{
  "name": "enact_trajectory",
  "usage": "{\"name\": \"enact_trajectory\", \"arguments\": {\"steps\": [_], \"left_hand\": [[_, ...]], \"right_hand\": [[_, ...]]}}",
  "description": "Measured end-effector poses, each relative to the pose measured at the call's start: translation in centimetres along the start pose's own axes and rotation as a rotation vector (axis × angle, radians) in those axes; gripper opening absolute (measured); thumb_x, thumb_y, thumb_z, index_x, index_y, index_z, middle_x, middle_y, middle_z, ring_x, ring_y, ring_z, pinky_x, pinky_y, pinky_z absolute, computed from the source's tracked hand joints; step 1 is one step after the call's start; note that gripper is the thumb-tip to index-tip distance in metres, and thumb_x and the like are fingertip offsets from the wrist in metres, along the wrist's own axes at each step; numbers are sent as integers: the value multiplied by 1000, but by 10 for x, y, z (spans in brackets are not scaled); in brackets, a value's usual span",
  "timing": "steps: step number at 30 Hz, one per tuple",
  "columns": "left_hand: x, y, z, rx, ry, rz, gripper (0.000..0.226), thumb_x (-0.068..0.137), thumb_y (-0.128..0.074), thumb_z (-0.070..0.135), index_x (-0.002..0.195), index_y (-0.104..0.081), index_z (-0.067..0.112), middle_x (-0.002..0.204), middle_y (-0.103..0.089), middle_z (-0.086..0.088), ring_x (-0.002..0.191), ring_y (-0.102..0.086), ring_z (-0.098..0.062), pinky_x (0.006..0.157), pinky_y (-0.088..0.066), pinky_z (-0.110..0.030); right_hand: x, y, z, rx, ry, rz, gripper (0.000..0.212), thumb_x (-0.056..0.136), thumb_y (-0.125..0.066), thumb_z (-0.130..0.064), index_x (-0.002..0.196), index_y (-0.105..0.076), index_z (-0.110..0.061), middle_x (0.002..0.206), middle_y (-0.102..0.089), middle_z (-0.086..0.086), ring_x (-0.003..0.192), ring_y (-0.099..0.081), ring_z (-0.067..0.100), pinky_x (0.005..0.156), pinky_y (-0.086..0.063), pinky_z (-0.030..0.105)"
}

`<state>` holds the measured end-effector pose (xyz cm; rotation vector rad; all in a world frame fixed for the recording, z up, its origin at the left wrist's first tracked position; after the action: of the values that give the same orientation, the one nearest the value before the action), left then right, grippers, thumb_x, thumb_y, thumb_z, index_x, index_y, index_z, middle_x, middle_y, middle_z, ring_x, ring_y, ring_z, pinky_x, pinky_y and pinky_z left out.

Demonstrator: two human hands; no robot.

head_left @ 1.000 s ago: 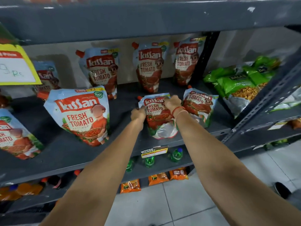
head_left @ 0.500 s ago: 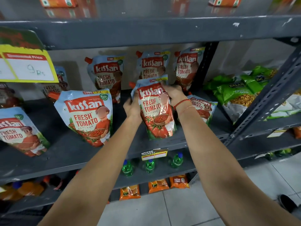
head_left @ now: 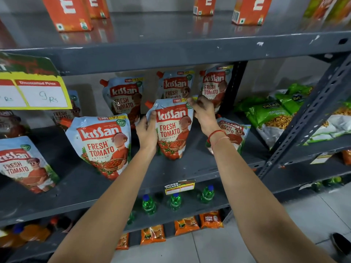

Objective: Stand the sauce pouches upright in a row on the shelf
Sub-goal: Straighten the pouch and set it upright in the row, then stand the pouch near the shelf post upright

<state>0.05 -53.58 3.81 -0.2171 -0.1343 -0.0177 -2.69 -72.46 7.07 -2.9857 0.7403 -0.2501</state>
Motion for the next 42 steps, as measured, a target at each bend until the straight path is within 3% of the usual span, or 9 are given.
{"name": "enact_trajectory", "arguments": {"steps": [6, 9, 13, 21, 26, 31, 35, 39, 42], "left_hand": [[-30, 1, 8, 339, -79, 111, 63, 90, -57, 33, 140, -29, 8, 143, -38, -17, 130, -41, -29, 108, -38, -46], [-79, -22, 12, 608, -324, 153, 76, 83, -59, 31, 143, -19, 8, 148, -23, -20, 134, -27, -33, 110, -24, -40], [-106, -88, -1, 712, -562, -198, 60, 88, -54, 29, 140, -30, 9, 144, -30, -21, 136, -28, -31, 113, -24, -37], [-29, -190, -91, 1069, 44, -760, 60, 93, -46, 37, 141, -29, 6, 146, -32, -20, 131, -37, -37, 107, -33, -42], [-16, -201, -125, 737, 476, -559, 65, 90, -51, 42, 137, -34, 0, 140, -46, -21, 124, -48, -34, 92, -40, -32], [-21, -204, -138, 355, 706, -489, 60, 82, -63, 44, 125, -50, 4, 121, -62, -15, 98, -63, -28, 82, -51, -33], [-22, -200, -133, 158, 707, -483, 59, 79, -66, 46, 126, -52, 14, 119, -64, -10, 105, -63, -26, 89, -52, -40], [-20, -196, -109, 11, 595, -472, 33, 83, -62, 45, 108, -58, 23, 97, -69, 0, 91, -67, -14, 64, -53, -28], [-9, -193, -75, -5, 347, -412, 15, 86, -61, 36, 93, -63, 22, 84, -69, 7, 70, -68, 2, 53, -52, -14]], "right_hand": [[-6, 27, 1, 50, 21, 97, 5, 88, -62, -15, 90, -57, -16, 86, -65, 0, 88, -64, 15, 74, -55, 22], [-10, 72, 12, -21, 21, 279, 18, 89, -62, -27, 97, -60, -11, 85, -67, 2, 83, -63, 13, 74, -53, 24], [-19, 139, 37, -341, -92, 610, 31, 89, -60, -30, 101, -64, -1, 102, -68, 17, 97, -63, 28, 90, -47, 35], [-25, 198, 94, -731, -490, 472, 38, 88, -58, -25, 117, -59, 0, 125, -60, 22, 114, -58, 36, 92, -46, 38], [-18, 195, 110, -70, -564, 599, 27, 76, -74, -35, 83, -67, -10, 105, -70, 13, 86, -68, 26, 82, -54, 34], [-4, 186, 110, 95, -578, 534, 38, 76, -73, -35, 94, -59, -3, 92, -70, 15, 78, -70, 28, 71, -60, 38], [2, 186, 94, 117, -454, 522, 26, 82, -70, -31, 83, -48, -15, 74, -61, 2, 56, -63, 13, 43, -50, 23], [14, 181, 62, 115, -264, 428, 10, 89, -63, -24, 84, -59, -15, 89, -67, 9, 76, -66, 22, 71, -58, 34], [19, 181, 35, 62, -108, 409, 15, 89, -62, -22, 75, -61, -18, 75, -67, -1, 61, -67, 8, 58, -57, 22]]}}
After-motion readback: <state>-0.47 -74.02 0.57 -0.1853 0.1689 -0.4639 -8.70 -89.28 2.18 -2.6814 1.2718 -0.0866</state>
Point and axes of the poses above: each hand's wrist, its own x-axis towards the middle knuckle, its own y-axis out of the back of the hand, z = x × y, the point moved 6 cm from there along x, towards the middle knuckle
